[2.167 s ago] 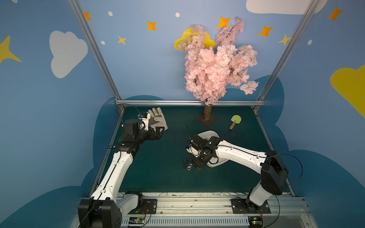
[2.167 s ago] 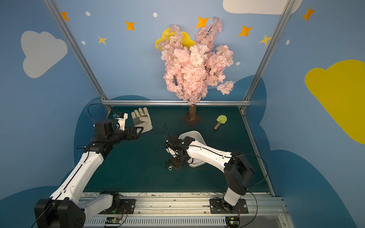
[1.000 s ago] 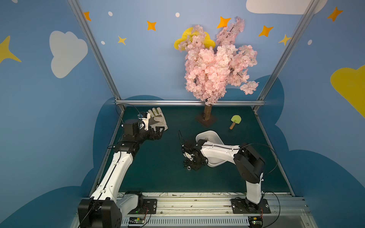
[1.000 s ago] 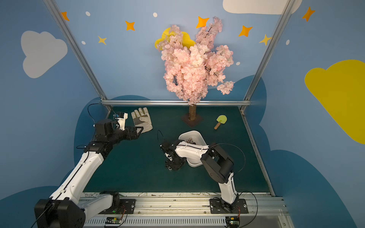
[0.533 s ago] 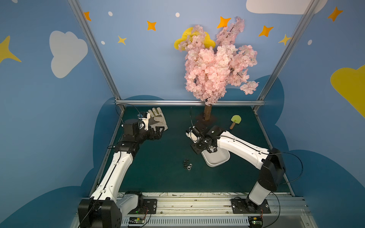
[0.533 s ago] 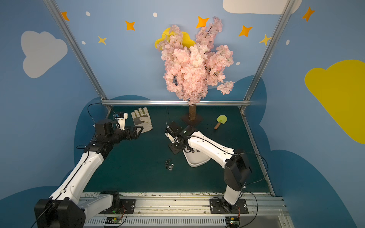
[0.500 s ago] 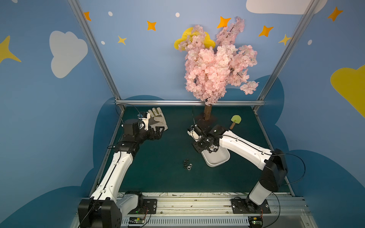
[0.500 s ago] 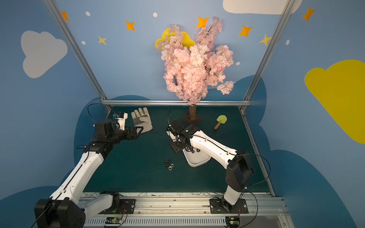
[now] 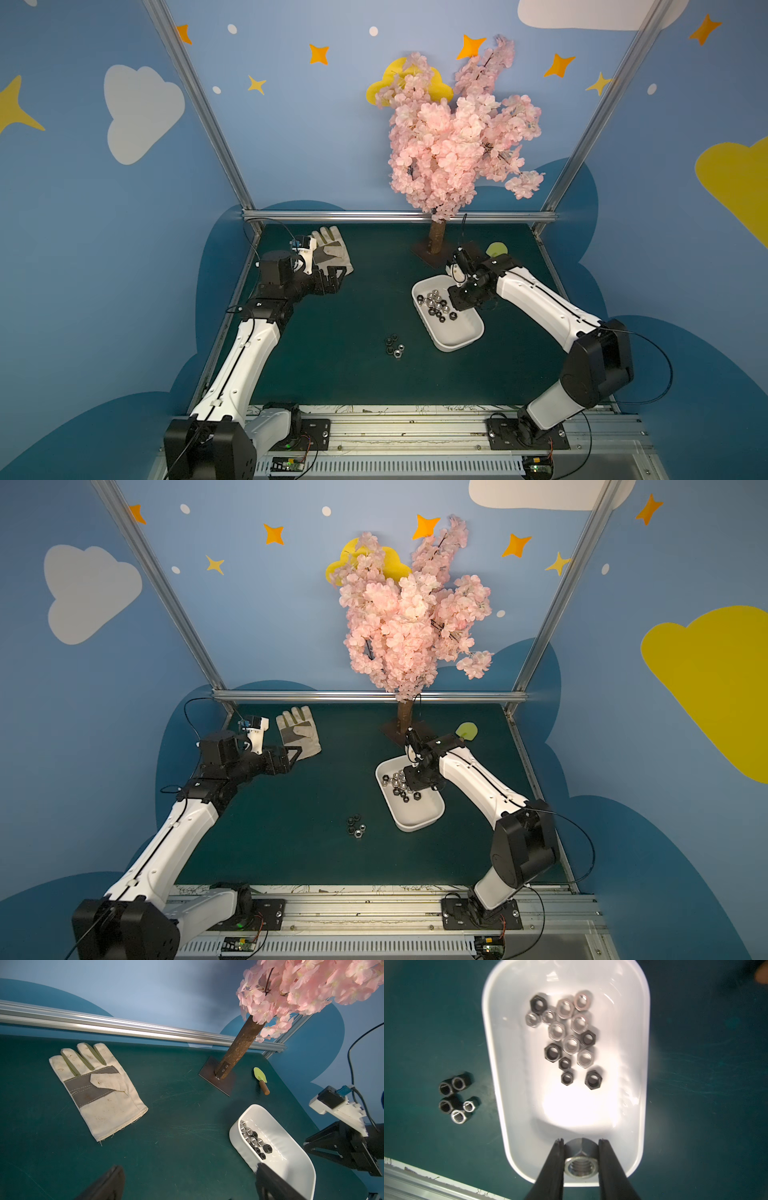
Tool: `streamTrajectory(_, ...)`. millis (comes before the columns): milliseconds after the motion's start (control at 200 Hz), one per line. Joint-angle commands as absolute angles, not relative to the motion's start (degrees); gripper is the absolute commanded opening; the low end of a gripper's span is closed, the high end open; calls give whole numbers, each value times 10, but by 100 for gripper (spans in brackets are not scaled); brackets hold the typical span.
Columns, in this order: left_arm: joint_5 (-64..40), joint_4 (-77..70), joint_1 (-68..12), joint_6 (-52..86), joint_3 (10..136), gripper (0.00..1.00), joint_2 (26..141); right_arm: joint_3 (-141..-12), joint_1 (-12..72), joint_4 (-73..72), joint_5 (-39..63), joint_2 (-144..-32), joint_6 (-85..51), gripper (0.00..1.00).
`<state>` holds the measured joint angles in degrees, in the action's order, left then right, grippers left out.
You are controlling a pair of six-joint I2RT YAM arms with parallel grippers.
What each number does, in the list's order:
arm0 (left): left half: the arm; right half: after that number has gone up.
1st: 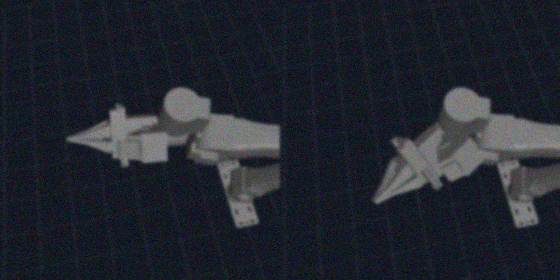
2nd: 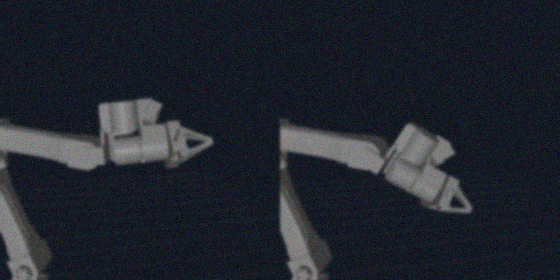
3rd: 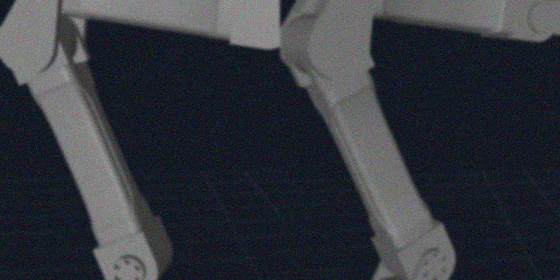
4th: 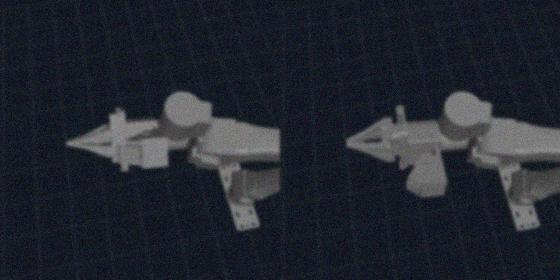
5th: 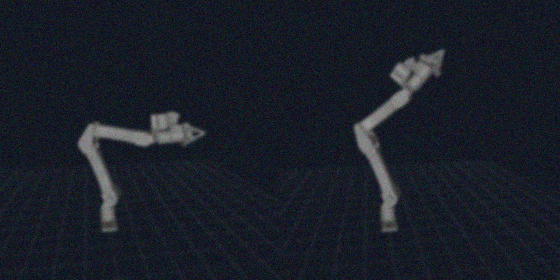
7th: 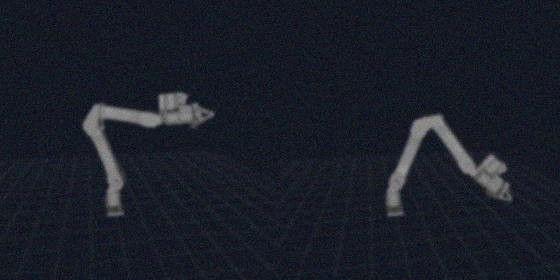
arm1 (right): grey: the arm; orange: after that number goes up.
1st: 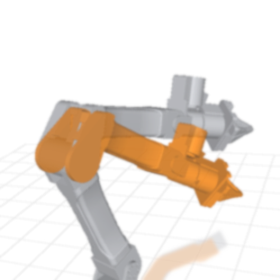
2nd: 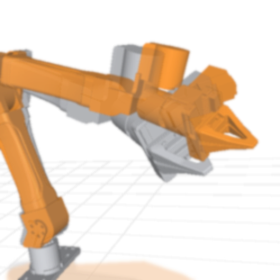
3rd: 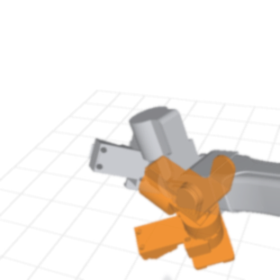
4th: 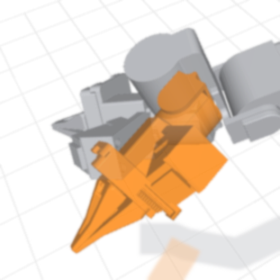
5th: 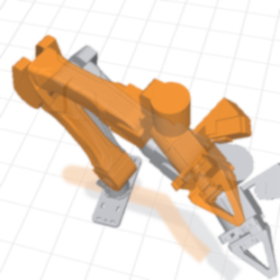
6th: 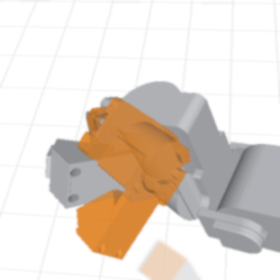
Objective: Put the nuts on the desktop into the storage box
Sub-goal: Place the nut in the storage box.
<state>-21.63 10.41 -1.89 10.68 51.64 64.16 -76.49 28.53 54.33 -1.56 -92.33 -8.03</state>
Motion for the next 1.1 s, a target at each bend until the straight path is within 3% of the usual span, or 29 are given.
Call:
streamTrajectory(0, -224, 96, -19, 103, 516, 100, 641, -753, 269, 555, -11, -944, -87, 4)
streamTrajectory(396, -211, 102, -26, 97, 514, 100, 645, -777, 250, 548, -33, -1051, -84, 5)
streamTrajectory(786, -206, 107, -27, 93, 516, 100, 642, -786, 286, 551, -47, -1111, -82, 9)
streamTrajectory(987, -203, 111, -27, 91, 518, 100, 641, -819, 291, 555, -60, -1144, -84, 17)
streamTrajectory(1097, -204, 109, -28, 91, 518, 100, 642, -834, 293, 557, -65, -1142, -86, 26)
